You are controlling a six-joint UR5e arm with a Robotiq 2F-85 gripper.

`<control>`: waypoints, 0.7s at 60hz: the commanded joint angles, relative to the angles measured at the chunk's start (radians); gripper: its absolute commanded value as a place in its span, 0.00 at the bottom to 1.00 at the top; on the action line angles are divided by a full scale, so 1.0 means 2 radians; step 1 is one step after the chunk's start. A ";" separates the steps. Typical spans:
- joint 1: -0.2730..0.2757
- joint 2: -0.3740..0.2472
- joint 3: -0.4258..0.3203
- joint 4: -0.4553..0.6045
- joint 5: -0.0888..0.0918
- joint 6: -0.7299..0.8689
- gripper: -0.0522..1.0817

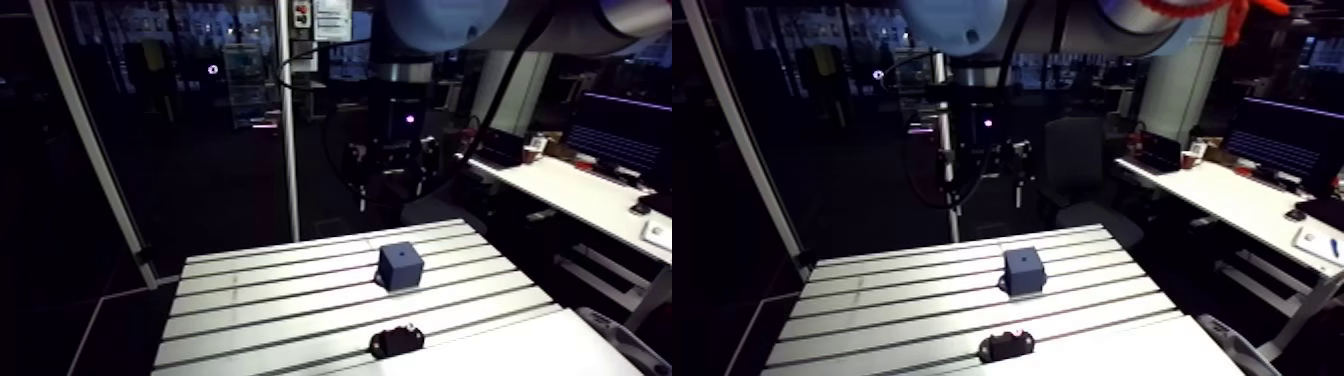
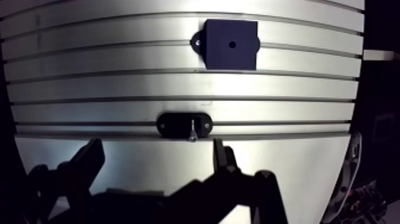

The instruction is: Pick up the M10 bolt and insert it into the hole until fully seated.

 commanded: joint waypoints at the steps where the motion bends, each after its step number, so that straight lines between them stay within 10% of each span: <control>1: -0.047 -0.004 0.090 -0.077 0.001 -0.029 0.05; 42: -0.049 0.010 0.151 -0.111 -0.003 -0.039 0.07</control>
